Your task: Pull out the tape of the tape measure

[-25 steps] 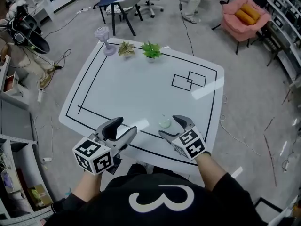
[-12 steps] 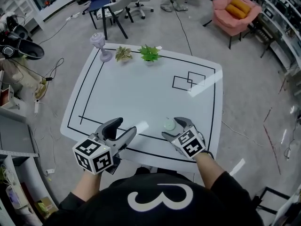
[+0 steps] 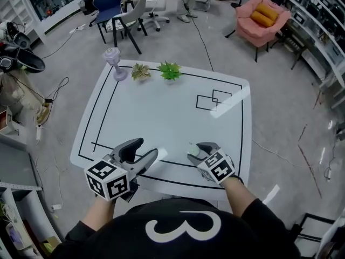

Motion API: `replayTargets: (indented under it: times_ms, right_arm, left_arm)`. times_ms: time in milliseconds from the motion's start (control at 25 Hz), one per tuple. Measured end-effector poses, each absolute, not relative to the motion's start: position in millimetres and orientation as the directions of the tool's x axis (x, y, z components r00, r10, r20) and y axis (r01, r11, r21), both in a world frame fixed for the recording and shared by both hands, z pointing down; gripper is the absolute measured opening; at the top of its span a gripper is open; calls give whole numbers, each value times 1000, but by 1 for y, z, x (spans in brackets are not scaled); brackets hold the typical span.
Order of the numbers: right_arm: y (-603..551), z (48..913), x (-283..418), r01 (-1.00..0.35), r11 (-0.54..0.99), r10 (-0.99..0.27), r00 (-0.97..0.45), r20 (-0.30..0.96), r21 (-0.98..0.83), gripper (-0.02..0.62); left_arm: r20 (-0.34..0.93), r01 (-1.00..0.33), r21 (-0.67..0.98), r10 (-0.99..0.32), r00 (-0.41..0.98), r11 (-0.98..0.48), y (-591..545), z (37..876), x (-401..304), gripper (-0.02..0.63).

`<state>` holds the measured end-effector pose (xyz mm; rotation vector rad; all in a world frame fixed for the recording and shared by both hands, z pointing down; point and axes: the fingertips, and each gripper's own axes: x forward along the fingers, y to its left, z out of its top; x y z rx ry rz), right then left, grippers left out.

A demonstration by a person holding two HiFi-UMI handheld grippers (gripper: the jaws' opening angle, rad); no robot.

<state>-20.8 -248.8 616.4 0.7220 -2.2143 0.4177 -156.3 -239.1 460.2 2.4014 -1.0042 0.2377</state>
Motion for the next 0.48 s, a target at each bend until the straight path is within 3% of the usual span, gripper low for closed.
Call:
replayTargets:
  times_ms: [480]
  right_arm:
    - [-242, 535, -33, -561, 816, -362, -681, 636, -137, 218]
  left_arm:
    - [316, -614, 384, -526, 789, -690, -243, 445, -150, 247]
